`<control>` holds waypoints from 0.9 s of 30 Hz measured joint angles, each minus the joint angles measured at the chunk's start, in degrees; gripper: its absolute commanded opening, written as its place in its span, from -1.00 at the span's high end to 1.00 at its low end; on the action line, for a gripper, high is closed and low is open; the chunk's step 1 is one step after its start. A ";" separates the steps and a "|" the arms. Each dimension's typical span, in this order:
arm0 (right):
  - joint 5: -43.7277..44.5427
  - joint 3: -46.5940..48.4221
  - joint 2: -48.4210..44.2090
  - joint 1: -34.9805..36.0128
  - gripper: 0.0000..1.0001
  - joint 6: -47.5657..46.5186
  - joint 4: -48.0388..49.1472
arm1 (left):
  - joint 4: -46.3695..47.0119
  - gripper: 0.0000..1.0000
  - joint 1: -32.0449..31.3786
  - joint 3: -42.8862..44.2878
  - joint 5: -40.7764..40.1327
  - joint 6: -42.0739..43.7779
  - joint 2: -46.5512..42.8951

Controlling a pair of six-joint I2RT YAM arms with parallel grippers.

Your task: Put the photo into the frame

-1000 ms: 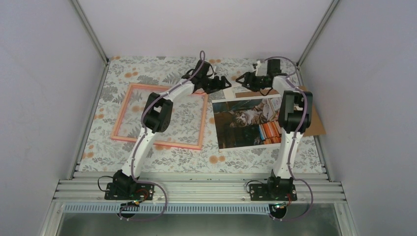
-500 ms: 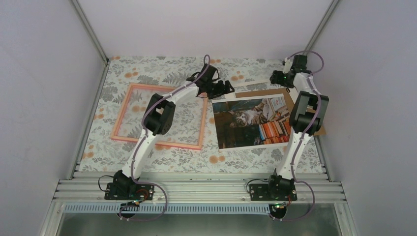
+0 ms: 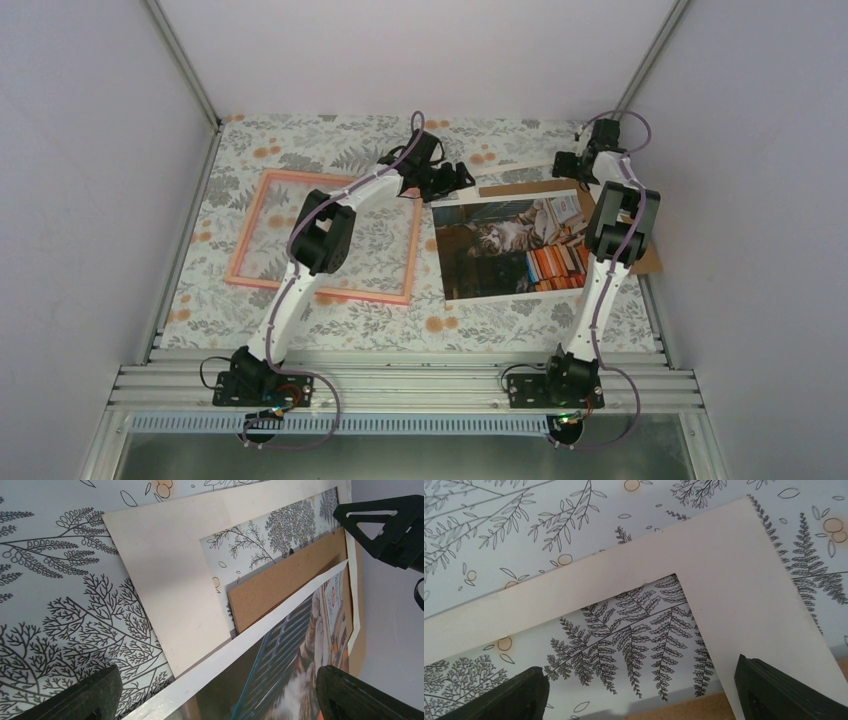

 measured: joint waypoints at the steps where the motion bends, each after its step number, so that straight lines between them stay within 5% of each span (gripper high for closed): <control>1: -0.35 0.09 0.07 -0.04 -0.79 -0.02 -0.09 | 0.02 -0.93 0.00 0.00 0.04 -0.07 0.00; 13: -5.57 -1.38 0.13 -1.07 -0.62 0.20 1.07 | 4.07 -0.91 -0.07 3.30 5.42 -3.43 3.45; 27: -9.01 -1.11 0.13 -1.09 -0.65 -0.52 -0.20 | 8.37 -0.90 -0.68 10.93 7.13 -5.92 9.38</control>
